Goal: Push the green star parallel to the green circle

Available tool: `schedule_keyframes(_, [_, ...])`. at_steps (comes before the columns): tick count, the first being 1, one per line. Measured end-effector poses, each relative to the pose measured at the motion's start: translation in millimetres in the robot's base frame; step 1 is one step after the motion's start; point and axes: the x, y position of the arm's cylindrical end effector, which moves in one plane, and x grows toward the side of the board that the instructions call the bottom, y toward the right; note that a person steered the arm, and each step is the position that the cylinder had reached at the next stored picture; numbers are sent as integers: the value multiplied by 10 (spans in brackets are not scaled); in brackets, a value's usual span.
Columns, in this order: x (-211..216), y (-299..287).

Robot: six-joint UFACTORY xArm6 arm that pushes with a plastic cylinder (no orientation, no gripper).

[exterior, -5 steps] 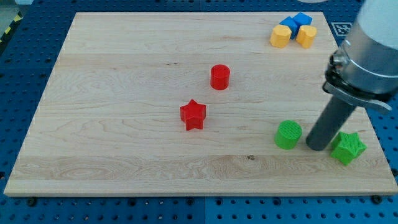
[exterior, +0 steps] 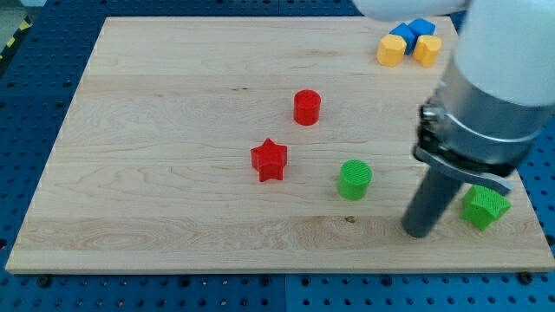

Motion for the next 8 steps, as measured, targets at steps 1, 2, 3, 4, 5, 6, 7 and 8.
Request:
schedule_keyframes(1, [183, 493])
schedule_keyframes(2, [244, 979])
schedule_keyframes(3, [179, 1156])
schedule_keyframes(4, [15, 960])
schedule_keyframes(5, [-16, 556])
schedule_keyframes(6, [-16, 394])
schedule_keyframes(7, [-16, 395])
schedule_keyframes(8, [95, 524])
